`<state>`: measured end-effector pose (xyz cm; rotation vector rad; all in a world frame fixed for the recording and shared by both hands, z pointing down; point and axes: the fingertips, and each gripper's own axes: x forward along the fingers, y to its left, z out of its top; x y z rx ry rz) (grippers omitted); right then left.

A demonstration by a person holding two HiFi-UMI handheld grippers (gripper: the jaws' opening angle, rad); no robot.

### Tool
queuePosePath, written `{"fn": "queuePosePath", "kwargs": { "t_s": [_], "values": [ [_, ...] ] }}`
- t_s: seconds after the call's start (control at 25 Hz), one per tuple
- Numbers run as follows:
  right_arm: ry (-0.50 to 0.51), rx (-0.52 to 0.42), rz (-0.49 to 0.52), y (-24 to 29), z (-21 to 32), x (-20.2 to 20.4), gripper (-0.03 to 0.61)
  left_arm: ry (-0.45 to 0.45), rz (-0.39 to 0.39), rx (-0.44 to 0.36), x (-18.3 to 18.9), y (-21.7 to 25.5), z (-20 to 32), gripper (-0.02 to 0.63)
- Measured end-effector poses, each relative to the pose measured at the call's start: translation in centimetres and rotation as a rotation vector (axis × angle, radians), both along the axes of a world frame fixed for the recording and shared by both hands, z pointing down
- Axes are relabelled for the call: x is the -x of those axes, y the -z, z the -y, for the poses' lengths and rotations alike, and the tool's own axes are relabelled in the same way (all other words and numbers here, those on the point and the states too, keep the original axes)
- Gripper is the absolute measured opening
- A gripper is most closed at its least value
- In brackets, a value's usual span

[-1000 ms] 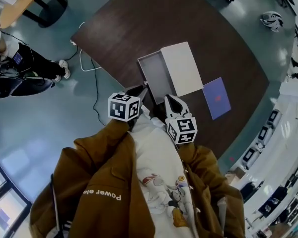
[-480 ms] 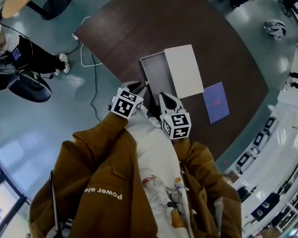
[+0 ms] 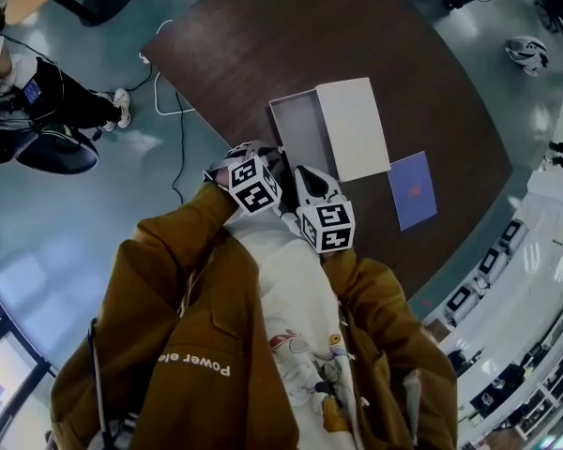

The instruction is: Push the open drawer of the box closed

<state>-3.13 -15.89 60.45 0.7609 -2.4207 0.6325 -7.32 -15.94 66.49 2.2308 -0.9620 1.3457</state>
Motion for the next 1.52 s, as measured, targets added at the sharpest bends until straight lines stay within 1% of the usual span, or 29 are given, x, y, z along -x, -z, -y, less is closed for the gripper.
{"fn": "queuePosePath", "kwargs": {
  "t_s": [0.08, 0.28, 0.4, 0.64, 0.8, 1.2, 1.32, 1.4, 1.52],
  "values": [
    [-0.001, 0.003, -0.006, -0.3, 0.3, 0.1, 0.006, -0.025, 0.025, 0.007, 0.0, -0.6, 0.4, 0.086],
    [-0.021, 0.024, -0.019, -1.1, 0.5, -0.2, 0.006, -0.076, 0.051, 0.044, -0.6, -2.4, 0.5, 0.086],
    [-0.022, 0.028, -0.018, -1.1, 0.8, 0.0, 0.006, -0.087, 0.07, 0.035, -0.3, -3.0, 1.2, 0.086],
    [-0.039, 0.039, -0.02, -1.4, 0.9, -0.5, 0.006, -0.061, 0.029, 0.038, -0.4, -3.5, 1.6, 0.086],
    [-0.049, 0.04, -0.019, -1.6, 1.0, -0.5, 0.006, -0.044, 0.001, 0.032, -0.3, -3.2, 1.6, 0.072],
    [-0.086, 0.048, -0.022, -1.7, 1.2, -1.8, 0.006, -0.064, 0.006, 0.047, -0.4, -3.2, 1.5, 0.069],
    [-0.095, 0.05, -0.022, -1.9, 1.2, -2.0, 0.006, -0.056, 0.004, 0.036, -0.5, -3.0, 1.9, 0.067],
    [-0.098, 0.05, -0.022, -2.0, 1.2, -2.2, 0.006, -0.047, -0.005, 0.029, -0.8, -2.6, 2.5, 0.064],
    [-0.103, 0.051, -0.023, -1.9, 1.2, -2.4, 0.006, -0.07, 0.002, 0.034, -1.8, -2.4, 3.3, 0.064]
  ]
}}
